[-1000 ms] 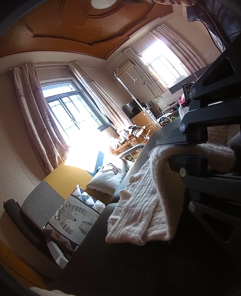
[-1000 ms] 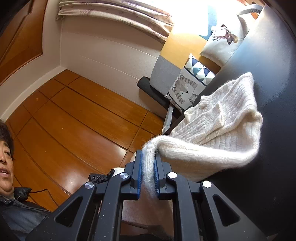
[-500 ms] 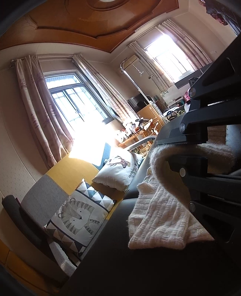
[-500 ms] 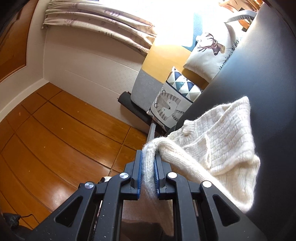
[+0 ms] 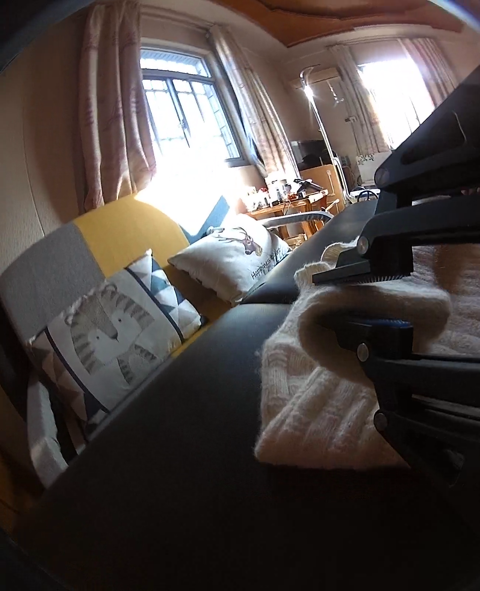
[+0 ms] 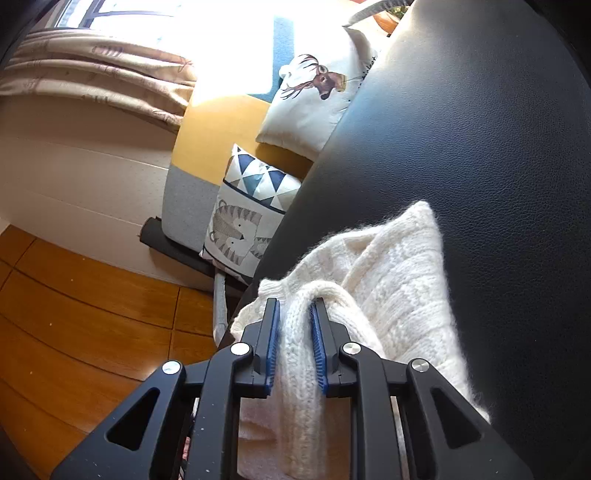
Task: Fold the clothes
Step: 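Lower the folded hem onto the sweater and open both grippers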
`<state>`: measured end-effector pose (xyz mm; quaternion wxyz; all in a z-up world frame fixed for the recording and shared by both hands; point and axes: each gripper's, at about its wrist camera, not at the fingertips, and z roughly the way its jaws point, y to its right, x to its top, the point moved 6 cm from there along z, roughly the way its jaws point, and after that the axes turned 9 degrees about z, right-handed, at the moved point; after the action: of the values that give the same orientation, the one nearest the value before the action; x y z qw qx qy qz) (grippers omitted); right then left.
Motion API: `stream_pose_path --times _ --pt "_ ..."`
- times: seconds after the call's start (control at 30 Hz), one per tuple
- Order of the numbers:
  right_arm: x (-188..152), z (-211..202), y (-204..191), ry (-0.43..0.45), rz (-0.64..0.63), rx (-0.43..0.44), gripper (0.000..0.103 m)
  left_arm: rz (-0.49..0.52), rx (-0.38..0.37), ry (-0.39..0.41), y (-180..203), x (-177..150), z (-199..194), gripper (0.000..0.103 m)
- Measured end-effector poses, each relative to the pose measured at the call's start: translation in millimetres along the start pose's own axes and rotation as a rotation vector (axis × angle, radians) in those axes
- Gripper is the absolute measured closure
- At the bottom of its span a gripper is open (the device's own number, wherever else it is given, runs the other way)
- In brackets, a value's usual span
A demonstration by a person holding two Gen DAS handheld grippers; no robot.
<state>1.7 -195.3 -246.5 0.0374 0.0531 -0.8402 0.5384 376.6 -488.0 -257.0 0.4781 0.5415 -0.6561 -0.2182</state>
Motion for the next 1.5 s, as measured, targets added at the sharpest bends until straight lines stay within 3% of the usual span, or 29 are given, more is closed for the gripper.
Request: stream_pose_path --times 0.03,0.1,0.27,0.33,0.43,0.53,0.63,0.73,0.87,0.97,1.07,1.13,1.2,1.3,1.5 --pt "2 -1 -1 0.008 -0.008 0.002 0.078 -0.003 0.000 -0.004 -3 0 2 0.089" --pt "7 -5 -4 0.029 -0.026 0.003 0.061 -0.001 0.001 -0.014 -9 0 6 0.087" --pt "5 -28 -23 0.078 -0.165 -0.048 0.059 0.062 0.007 -0.035 -4 2 4 0.087" --pt "-6 -43 -32 0.110 -0.295 -0.137 0.059 0.080 0.005 -0.033 -2 4 2 0.087" --pt "-30 -63 -37 0.156 -0.550 -0.362 0.059 0.081 0.004 -0.035 -4 6 0 0.086" --pt "-58 -70 -29 0.133 -0.817 -0.565 0.059 0.070 -0.004 -0.040 -7 6 2 0.086" --pt "-83 -62 -23 0.060 -0.989 -0.647 0.059 0.059 -0.008 -0.042 -11 3 2 0.086" --pt "-97 -43 -25 -0.011 -1.080 -0.629 0.059 0.064 -0.003 -0.043 -10 -3 -3 0.086" --pt "-98 -5 -32 -0.097 -1.055 -0.573 0.059 0.114 0.043 -0.060 -8 -10 -9 0.083" --pt "-82 15 -53 -0.079 -0.943 -0.479 0.059 0.149 0.094 -0.075 -8 -13 -12 0.079" --pt "-50 30 -60 -0.020 -0.800 -0.471 0.059 0.170 0.125 -0.073 -6 -11 -15 0.073" --pt "-31 33 -58 0.024 -0.729 -0.488 0.059 0.187 0.163 -0.066 -5 -9 -19 0.064" --pt "-24 26 -56 0.046 -0.694 -0.475 0.059 0.219 0.197 -0.047 -3 -8 -26 0.047" --pt "-32 10 -54 0.052 -0.742 -0.469 0.059 0.273 0.221 -0.030 0 -11 -39 0.028" --pt "-66 -23 -43 0.044 -0.835 -0.527 0.056 0.439 0.276 -0.066 22 -32 -37 0.026"
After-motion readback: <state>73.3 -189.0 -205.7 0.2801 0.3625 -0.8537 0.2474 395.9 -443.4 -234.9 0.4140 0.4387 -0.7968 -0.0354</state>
